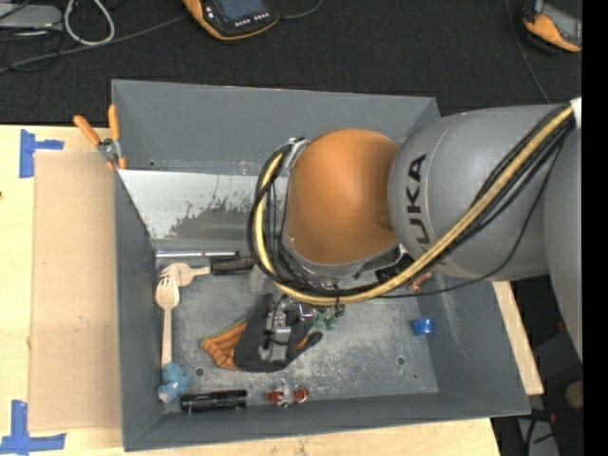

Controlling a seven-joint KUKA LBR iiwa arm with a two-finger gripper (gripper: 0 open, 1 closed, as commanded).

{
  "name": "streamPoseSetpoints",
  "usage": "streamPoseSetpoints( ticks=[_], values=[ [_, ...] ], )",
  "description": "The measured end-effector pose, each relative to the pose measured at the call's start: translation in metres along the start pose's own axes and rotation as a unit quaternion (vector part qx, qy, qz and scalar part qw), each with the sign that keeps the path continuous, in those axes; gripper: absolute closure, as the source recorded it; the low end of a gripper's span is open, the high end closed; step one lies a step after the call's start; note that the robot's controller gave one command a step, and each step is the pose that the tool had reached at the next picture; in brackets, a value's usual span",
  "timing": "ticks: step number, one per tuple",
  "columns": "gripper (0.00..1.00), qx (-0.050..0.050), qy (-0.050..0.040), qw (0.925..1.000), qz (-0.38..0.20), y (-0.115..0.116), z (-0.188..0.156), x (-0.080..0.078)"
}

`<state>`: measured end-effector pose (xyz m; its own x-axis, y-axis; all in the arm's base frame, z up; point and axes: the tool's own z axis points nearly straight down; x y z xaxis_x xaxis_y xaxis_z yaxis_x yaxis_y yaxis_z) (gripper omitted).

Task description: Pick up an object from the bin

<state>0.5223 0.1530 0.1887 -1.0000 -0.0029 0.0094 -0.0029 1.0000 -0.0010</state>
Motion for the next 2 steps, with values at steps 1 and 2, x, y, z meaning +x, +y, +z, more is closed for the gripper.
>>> streamPoseSetpoints(
  ticks=[1,2],
  values=[
    [0.0,-0.001,-0.0037,1.0,0.002,-0.001,-0.004,-0.002],
    [0.0,-0.001,-0.0042,0.9991,-0.042,-0.032,0.049,0.003]
  ],
)
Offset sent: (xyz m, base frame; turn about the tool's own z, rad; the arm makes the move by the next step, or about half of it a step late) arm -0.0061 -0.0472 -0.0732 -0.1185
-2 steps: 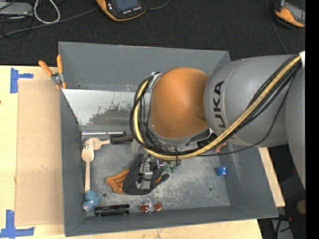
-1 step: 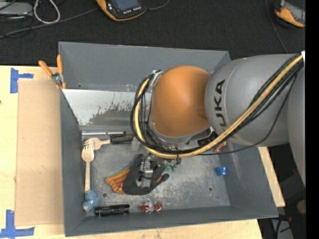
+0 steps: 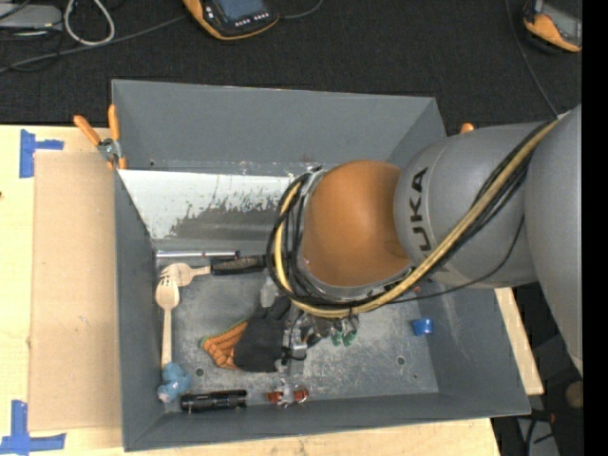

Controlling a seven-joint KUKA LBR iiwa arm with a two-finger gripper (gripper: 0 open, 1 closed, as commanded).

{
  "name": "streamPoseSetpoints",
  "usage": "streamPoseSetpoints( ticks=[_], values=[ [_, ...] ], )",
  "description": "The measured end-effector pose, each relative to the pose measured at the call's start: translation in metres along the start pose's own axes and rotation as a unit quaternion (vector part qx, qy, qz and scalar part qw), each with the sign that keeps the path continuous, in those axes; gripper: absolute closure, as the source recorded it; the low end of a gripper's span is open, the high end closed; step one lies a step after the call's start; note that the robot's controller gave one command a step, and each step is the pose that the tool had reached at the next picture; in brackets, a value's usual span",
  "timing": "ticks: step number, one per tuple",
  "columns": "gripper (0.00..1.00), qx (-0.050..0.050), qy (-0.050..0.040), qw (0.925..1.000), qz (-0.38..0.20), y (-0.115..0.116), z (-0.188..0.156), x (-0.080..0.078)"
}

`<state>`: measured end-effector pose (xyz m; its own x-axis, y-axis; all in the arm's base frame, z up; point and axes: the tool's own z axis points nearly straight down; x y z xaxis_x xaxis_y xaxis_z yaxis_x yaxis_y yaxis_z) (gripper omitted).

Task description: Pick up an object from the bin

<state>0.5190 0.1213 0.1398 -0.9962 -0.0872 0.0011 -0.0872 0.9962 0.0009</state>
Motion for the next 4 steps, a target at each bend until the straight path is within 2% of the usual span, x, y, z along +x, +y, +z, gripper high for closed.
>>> streamPoseSetpoints(
  ticks=[1,2,3,4],
  values=[
    [0.0,-0.001,-0.0027,0.9994,-0.034,0.017,0.029,0.008],
    [0.0,0.001,0.005,0.9977,-0.068,0.004,0.057,0.029],
    [0.0,0.0,0.002,0.997,-0.078,0.01,0.058,0.019],
    [1.0,-0.001,0.003,0.963,-0.269,0.04,0.033,0.038]
  ],
)
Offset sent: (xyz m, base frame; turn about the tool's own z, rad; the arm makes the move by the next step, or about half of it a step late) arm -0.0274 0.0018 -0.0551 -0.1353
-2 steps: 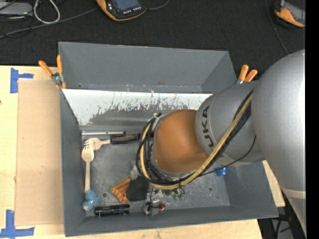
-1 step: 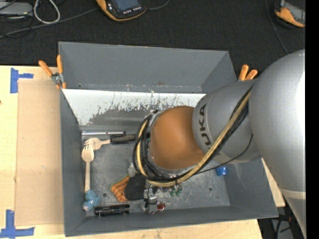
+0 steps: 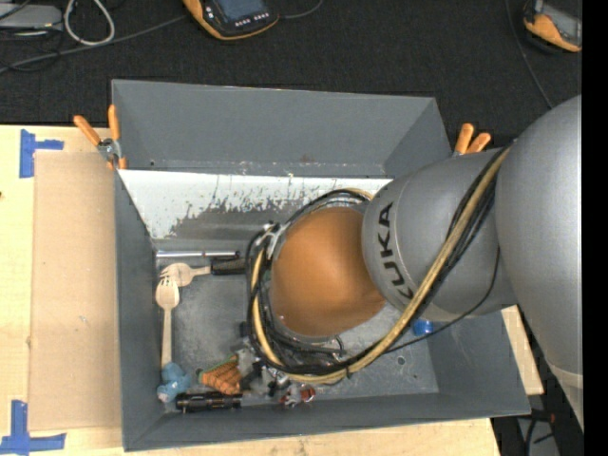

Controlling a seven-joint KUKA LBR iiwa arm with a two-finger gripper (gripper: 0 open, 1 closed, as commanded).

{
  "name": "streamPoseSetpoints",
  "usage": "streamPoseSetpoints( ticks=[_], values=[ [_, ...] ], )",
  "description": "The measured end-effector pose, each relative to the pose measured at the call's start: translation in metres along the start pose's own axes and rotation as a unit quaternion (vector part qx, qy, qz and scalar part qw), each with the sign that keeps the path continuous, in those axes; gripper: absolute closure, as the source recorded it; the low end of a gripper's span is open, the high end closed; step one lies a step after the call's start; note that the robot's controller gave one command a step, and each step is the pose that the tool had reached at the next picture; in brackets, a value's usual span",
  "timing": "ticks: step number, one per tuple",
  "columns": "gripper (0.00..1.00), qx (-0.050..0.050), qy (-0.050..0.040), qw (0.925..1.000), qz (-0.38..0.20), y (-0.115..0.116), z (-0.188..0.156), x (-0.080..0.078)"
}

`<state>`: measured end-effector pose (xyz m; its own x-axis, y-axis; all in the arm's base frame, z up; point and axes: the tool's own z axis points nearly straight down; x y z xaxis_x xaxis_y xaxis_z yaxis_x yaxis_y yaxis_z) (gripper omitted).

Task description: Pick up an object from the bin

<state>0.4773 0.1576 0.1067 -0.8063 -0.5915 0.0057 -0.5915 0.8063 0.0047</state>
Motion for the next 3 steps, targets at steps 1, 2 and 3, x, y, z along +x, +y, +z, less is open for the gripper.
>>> streamPoseSetpoints(
  ticks=[1,2,3],
  values=[
    [1.0,0.0,0.0001,1.0,0.0,0.0,0.0,0.0],
    [1.0,0.0,-0.002,0.9997,-0.025,-0.001,0.03,-0.058],
    [1.0,0.0,-0.0013,0.9998,-0.02,-0.001,0.035,-0.015]
  ],
)
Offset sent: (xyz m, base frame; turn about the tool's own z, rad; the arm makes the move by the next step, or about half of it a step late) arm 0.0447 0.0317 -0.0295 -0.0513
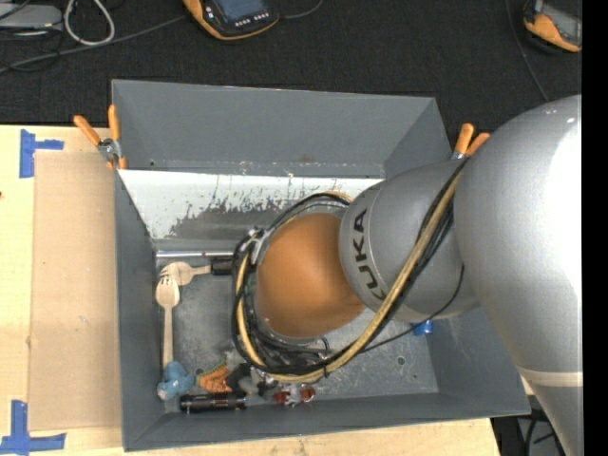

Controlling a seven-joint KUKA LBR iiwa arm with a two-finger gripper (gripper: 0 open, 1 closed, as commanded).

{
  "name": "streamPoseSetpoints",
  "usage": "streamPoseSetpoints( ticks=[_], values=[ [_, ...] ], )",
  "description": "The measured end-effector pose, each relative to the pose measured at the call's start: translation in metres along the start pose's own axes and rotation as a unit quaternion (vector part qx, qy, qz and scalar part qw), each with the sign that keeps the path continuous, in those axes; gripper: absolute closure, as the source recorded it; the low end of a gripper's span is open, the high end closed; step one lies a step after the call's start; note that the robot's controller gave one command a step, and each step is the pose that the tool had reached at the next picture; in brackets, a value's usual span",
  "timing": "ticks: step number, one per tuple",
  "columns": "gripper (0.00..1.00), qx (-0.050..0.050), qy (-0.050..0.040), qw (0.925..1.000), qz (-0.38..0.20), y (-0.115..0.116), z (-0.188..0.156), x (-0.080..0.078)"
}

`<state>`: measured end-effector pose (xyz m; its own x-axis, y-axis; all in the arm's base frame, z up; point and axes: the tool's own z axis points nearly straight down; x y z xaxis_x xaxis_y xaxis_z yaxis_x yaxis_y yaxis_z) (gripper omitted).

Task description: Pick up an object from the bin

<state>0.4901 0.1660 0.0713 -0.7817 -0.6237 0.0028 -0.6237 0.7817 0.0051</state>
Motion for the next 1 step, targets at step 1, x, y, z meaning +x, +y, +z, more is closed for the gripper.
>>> streamPoseSetpoints(
  ticks=[1],
  values=[
    [1.0,0.0,-0.0013,1.0,-0.004,0.0032,0.0008,-0.0083]
  ],
)
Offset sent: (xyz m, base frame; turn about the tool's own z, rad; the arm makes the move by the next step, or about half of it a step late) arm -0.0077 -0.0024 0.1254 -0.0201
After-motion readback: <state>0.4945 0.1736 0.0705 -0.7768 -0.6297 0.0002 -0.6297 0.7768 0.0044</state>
